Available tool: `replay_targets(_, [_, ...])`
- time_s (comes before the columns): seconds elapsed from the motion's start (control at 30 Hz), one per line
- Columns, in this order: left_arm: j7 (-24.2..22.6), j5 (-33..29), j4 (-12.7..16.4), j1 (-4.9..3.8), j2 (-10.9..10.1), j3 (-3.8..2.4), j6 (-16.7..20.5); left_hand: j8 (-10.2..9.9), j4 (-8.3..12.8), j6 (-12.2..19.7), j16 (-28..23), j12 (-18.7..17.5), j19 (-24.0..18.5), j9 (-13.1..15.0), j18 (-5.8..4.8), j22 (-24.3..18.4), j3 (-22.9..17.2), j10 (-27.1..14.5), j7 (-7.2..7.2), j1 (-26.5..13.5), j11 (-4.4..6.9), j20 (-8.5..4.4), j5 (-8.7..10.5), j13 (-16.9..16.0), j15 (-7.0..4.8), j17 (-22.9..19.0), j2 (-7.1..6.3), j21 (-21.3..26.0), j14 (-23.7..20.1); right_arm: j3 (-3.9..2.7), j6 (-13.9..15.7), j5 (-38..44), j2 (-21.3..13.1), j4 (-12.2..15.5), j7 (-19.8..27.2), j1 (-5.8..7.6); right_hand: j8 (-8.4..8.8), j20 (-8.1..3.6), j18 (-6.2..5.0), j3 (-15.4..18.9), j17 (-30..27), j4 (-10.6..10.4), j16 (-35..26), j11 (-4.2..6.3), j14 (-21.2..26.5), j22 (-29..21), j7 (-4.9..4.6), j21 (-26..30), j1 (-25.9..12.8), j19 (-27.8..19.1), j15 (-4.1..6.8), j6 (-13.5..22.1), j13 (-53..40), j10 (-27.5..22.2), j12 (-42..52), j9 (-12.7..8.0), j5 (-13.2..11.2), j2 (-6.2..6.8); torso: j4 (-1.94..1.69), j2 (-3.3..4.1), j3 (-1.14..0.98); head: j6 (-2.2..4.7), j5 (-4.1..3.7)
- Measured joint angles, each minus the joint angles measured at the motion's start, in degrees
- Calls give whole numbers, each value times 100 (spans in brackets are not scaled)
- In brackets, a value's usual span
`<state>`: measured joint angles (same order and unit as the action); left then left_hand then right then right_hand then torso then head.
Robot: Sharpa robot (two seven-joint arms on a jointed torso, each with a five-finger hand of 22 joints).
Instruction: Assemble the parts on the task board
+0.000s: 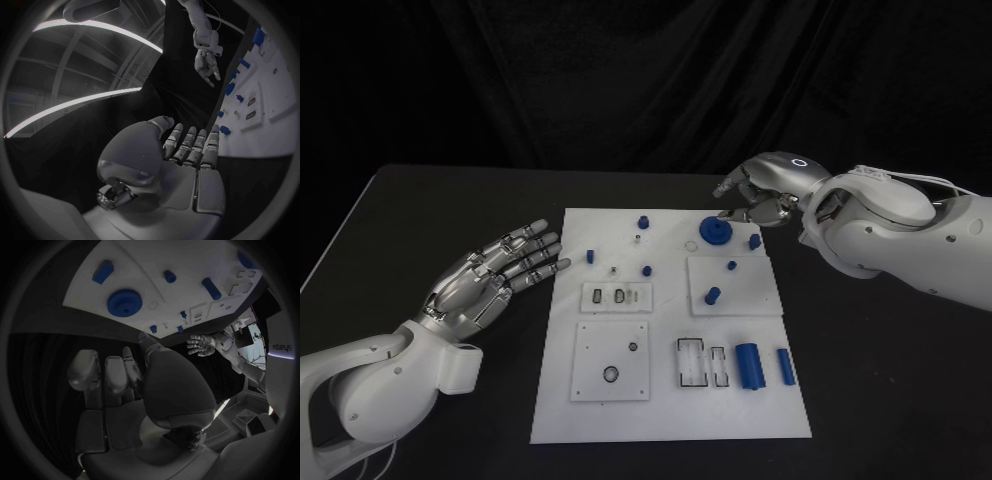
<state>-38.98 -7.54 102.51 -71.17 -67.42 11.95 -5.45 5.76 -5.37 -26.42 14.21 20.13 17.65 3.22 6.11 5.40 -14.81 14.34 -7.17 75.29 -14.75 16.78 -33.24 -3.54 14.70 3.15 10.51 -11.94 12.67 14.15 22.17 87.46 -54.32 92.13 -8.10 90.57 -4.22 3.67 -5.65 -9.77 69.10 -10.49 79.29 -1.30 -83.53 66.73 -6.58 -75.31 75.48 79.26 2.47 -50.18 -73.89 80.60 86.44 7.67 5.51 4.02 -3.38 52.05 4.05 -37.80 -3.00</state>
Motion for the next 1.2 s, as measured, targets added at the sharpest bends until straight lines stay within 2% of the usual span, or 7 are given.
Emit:
replay_targets(0.07, [0, -2, -2, 0, 0, 1, 0, 0, 16, 0, 15, 22, 0, 0, 0, 0, -16, 0, 0, 0, 0, 0, 0, 0, 7, 5, 0, 0, 7, 7, -79, -63, -51, 21, -49, -45, 2, 3, 76, 76, 471, -76, 325, -8, -18, 316, -1, -218, -89, 120, -4, 1, -90, 271, 252, 0, 0, 6, 1, -3, 0, -22, 0])
replay_targets(0.2, [0, -8, -9, 0, 5, 5, -1, 0, 15, 0, 41, 22, 0, 4, 0, 0, -16, 0, 0, 0, 0, 0, 0, 0, 36, 11, 0, 0, 36, 10, -240, -147, -76, 16, -147, -126, 35, 4, 76, 147, 585, -147, 754, 3, -18, 732, -21, -495, -172, 236, -4, 168, -106, 318, 342, -44, 0, 14, 2, -3, -1, -48, -8])
replay_targets(0.27, [0, -10, -12, 0, 9, 6, -2, 0, 10, 0, 45, 22, 0, 5, 0, 0, -42, 0, 0, -15, 0, 0, 0, 0, 36, 11, -16, 0, 36, 10, -316, -182, -69, -15, -194, -160, 35, 3, 77, 147, 585, -147, 756, 3, -18, 760, -21, -495, -170, 236, -4, 168, -106, 318, 342, -49, 28, 13, 4, -4, -1, -57, -9])
replay_targets(0.33, [0, -11, -15, 0, 11, 8, -3, 0, 16, 0, 64, 22, 0, 5, 0, 0, -48, 0, 0, -23, 0, 0, 0, 0, 36, 11, -23, 0, 36, 11, -372, -204, -59, -53, -230, -184, 35, 21, 76, 79, 585, -79, 611, 3, -17, 569, -28, -380, -113, 142, -5, 280, -105, 318, 342, -94, 369, -44, 5, -6, -1, -62, -10])
replay_targets(0.4, [0, -13, -18, 0, 11, 9, -4, 0, 16, 0, 64, 22, 0, 5, 0, 0, -48, 0, 0, -30, 0, 0, 0, 0, 58, 11, -31, 0, 58, 12, -425, -227, -35, -106, -263, -204, 35, 23, 76, 65, 585, -64, 591, 3, -17, 551, -26, -366, -88, 130, -5, 300, -105, 318, 342, -119, 448, -69, 8, -7, -1, -70, -10])
replay_targets(1.03, [0, -27, -52, 0, 24, 13, -15, 0, 32, 0, 86, 22, 0, 4, 1, 0, -64, 0, 0, -53, 0, 0, 0, 0, 57, 15, -8, 0, 57, 11, -488, -221, 164, -276, -296, -258, 35, 11, 168, -28, 584, 94, 639, 3, -17, 822, -11, -547, 66, 264, -5, 316, -104, 318, 325, -184, 738, -103, 4, -9, 2, -88, -31])
replay_targets(1.2, [0, -33, -60, 0, 26, 14, -19, 0, 32, 0, 86, 22, 0, 4, 1, 0, -64, 0, 0, -53, 0, 0, 0, 0, 57, 15, -7, 0, 57, 11, -488, -206, 215, -312, -295, -276, 5, 7, 167, -20, 584, 82, 679, 3, -16, 821, -10, -606, -25, 300, -5, 216, -104, 317, 325, -184, 758, -194, 8, -10, 2, -99, -27])
